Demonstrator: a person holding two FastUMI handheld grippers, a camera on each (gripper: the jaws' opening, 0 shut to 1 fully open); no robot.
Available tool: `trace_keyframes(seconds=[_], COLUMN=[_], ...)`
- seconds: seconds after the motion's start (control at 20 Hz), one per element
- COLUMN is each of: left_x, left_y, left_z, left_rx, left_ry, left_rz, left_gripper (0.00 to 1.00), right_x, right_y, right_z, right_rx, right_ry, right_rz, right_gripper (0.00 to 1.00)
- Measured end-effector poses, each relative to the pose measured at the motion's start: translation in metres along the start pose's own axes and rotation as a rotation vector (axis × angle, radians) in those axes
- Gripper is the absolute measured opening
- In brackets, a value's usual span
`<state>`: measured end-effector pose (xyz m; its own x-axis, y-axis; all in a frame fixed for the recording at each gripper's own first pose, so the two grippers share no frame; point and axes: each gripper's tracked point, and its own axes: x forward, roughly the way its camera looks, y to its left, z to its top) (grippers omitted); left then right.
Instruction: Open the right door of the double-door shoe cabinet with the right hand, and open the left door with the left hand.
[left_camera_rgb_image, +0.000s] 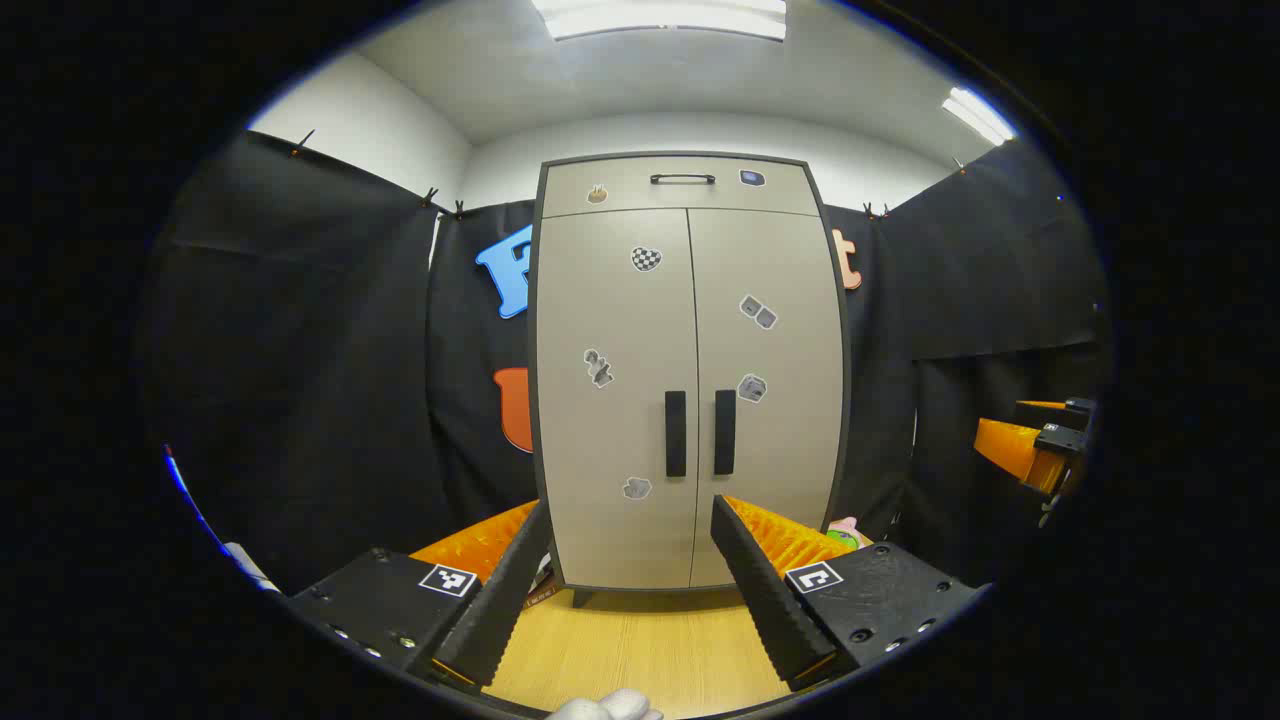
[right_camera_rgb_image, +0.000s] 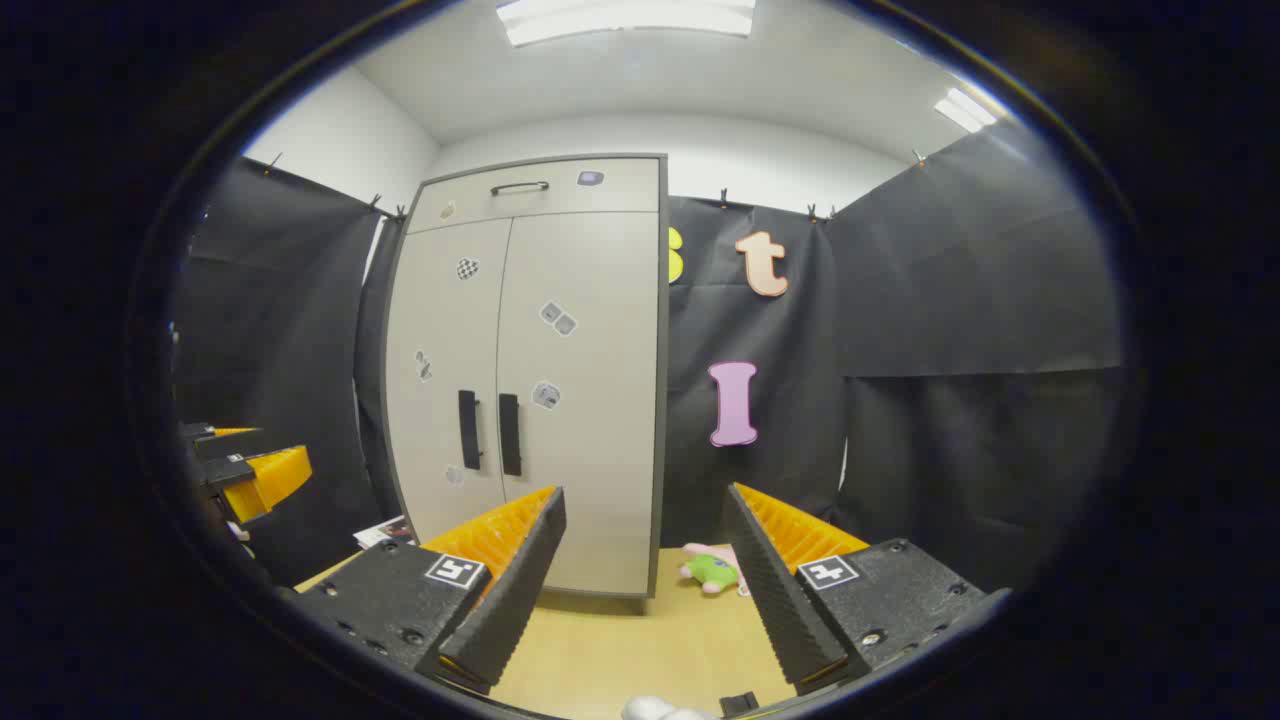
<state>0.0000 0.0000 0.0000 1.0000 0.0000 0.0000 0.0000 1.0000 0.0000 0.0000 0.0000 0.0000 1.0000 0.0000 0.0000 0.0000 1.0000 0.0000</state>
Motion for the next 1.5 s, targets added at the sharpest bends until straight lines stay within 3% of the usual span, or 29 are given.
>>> trace_keyframes(seconds=[0.9,1.15,1.5], left_x=[-0.006,-0.012,-0.02], left_y=[0.022,0.032,0.061], left_z=[-0.01,-0.022,-0.034], left_rx=[0.017,0.024,0.051], left_ry=[0.008,0.029,0.055], left_rz=[-0.005,0.015,0.11], left_gripper=[0.96,0.96,0.96], right_x=[0.019,0.053,0.133], right_y=[0.019,0.035,0.095], right_z=[-0.001,-0.006,-0.01], right_rx=[-0.012,-0.017,0.006], right_ry=[0.008,0.028,0.04], right_rz=[-0.028,-0.033,0.041], right_gripper=[0.99,0.99,0.98])
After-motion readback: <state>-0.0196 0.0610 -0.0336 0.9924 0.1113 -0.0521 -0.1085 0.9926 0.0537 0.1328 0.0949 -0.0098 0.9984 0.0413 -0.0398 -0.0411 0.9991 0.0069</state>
